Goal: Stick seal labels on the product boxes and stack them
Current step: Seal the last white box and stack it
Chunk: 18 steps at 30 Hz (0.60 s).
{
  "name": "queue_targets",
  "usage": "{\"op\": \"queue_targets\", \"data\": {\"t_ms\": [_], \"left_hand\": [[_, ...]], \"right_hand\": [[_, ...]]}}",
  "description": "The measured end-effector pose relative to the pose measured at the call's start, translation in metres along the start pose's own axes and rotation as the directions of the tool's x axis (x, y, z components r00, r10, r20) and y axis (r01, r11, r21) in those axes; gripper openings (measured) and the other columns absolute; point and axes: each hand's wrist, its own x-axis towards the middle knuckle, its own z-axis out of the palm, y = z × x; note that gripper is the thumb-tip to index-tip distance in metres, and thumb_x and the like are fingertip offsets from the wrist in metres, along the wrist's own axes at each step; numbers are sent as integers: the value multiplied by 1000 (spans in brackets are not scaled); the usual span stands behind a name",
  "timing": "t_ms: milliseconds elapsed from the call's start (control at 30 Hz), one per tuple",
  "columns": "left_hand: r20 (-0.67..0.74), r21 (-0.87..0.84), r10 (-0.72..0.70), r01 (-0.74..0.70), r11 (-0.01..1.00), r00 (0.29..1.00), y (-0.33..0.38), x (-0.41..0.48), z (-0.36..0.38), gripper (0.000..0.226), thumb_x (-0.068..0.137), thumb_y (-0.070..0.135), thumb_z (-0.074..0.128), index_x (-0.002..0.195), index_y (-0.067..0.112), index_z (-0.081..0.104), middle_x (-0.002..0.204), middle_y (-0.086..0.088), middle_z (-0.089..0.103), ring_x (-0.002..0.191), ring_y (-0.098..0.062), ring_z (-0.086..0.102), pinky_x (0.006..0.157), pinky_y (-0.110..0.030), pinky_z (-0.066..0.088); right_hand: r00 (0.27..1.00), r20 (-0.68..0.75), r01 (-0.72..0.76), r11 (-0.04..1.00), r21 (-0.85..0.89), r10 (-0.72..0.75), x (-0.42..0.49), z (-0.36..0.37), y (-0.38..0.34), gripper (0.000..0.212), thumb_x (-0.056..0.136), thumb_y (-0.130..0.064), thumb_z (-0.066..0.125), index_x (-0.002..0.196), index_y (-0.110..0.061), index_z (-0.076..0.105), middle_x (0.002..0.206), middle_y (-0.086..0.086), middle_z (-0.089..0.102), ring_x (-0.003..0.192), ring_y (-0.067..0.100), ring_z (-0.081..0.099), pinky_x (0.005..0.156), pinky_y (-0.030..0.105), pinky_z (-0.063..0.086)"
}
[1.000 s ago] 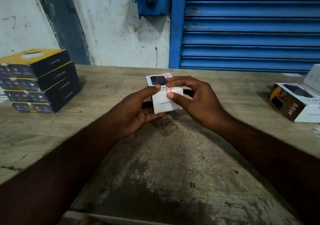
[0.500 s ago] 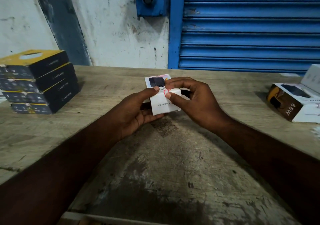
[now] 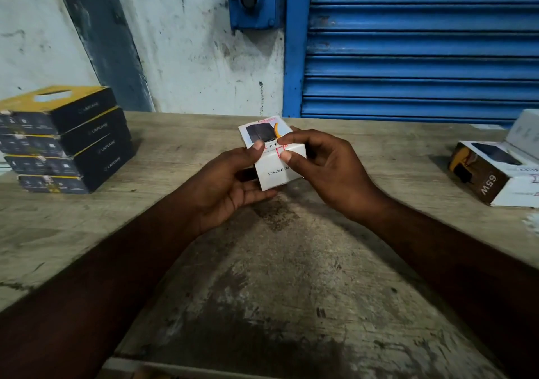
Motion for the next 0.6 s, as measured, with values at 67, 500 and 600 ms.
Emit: {"op": "queue_targets", "data": {"t_ms": [67, 500, 600], "left_hand": [[10, 3, 15, -15, 1000, 1000, 0, 0, -1, 44, 86, 40, 59, 123, 16, 64, 124, -17, 70, 114, -33, 68, 93, -42, 57], [14, -12, 14, -13, 1000, 1000, -4, -1, -3, 43, 81, 45, 56, 112, 18, 67, 119, -17, 72, 114, -35, 67, 90, -41, 58], [12, -6, 12, -12, 1000, 1000, -4, -1, -3, 45, 81, 45, 56, 115, 18, 66, 120, -17, 71, 114, -35, 67, 90, -40, 58]], "right_hand": [[1000, -17, -10, 1000, 6, 10, -1, 1, -1, 17, 91, 0, 70, 107, -7, 72, 119, 10, 72, 110, 15, 69, 99, 35, 55], [996, -74, -56, 997, -45, 52, -4, 8, 2, 13, 92, -8, 72, 102, -15, 73, 111, 2, 75, 104, 14, 72, 91, 35, 59], [995, -90, -48, 997, -63, 42, -5, 8, 3, 13, 91, -9, 74, 100, -17, 73, 108, 1, 76, 102, 15, 73, 91, 40, 60]]}}
